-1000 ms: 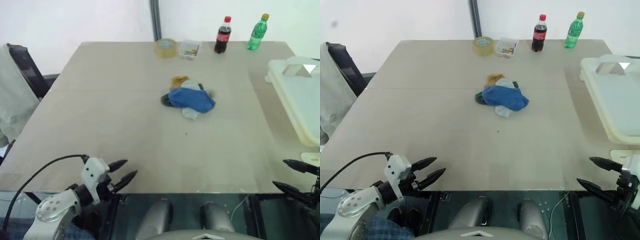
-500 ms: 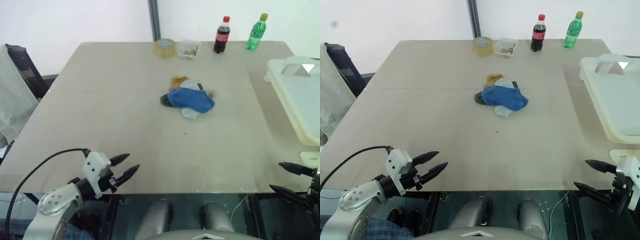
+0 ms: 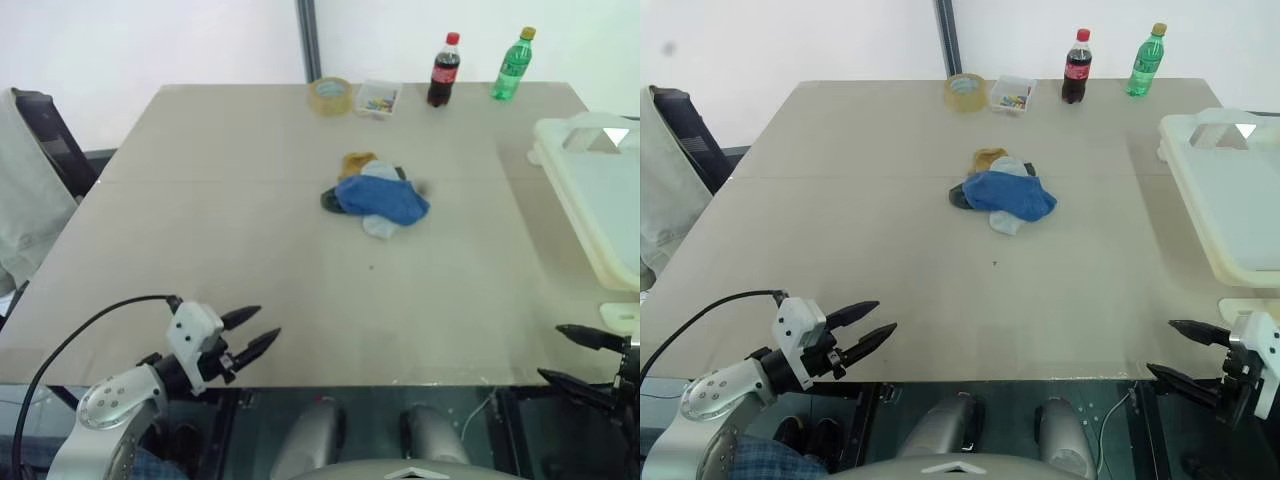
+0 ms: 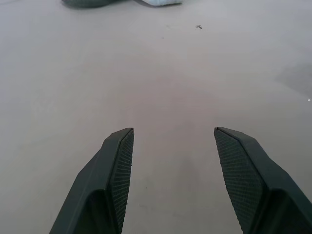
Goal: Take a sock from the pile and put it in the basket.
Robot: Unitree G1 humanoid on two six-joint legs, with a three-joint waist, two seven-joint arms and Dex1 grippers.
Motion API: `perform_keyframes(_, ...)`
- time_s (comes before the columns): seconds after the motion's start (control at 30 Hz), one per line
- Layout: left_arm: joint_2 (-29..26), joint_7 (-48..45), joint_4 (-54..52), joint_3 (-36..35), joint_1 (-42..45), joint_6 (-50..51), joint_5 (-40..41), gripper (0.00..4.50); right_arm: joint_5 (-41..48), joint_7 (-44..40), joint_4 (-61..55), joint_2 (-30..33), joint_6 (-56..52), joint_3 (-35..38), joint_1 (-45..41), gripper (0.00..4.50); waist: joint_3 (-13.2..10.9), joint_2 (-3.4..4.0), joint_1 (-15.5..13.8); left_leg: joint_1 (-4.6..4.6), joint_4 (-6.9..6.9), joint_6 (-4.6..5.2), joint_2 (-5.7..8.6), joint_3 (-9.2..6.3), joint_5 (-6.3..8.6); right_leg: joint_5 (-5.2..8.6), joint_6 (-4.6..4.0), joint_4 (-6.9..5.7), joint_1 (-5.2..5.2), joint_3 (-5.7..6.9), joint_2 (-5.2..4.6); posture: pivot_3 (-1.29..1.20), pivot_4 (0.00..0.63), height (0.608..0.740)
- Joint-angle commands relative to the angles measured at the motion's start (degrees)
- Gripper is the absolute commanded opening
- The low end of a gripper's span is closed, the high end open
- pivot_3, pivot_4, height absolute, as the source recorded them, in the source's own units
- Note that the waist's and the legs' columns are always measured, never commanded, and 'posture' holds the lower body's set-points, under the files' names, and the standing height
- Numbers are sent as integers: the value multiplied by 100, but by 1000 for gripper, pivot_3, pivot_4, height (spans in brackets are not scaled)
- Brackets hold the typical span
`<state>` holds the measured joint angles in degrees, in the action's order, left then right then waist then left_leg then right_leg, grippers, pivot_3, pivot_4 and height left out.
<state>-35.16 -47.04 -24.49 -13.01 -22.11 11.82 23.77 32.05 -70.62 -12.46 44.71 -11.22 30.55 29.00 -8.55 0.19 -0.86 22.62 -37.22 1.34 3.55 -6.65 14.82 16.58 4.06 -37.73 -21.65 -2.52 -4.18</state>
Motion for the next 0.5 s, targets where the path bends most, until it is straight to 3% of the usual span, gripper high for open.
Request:
perform_keyframes(0.03, 40, 45, -156, -24, 42, -141, -5, 2871, 41, 18, -95, 55, -33, 22, -62, 4490, 0, 0, 0, 0, 0, 0, 0, 0, 0, 0, 0, 0, 0, 0, 0, 0, 150, 740)
perform_keyframes(0.27, 4, 59, -232, -5, 240, 7, 90, 2871, 34, 342, -231, 29, -278, -292, -564, 4490, 0, 0, 9, -1, 0, 0, 1, 1, 0, -1, 1, -1, 0, -1, 1, 0, 150, 740)
perform_keyframes(0.5, -219, -384, -75, -68, 752, 335, 593, 2871, -308, 1552, -214, -340, -993, -1480, -2267, 4490, -2, -1, 16, -8, -8, -2, 1, 4, -1, -1, 0, -14, -1, 7, 7, 0, 150, 740)
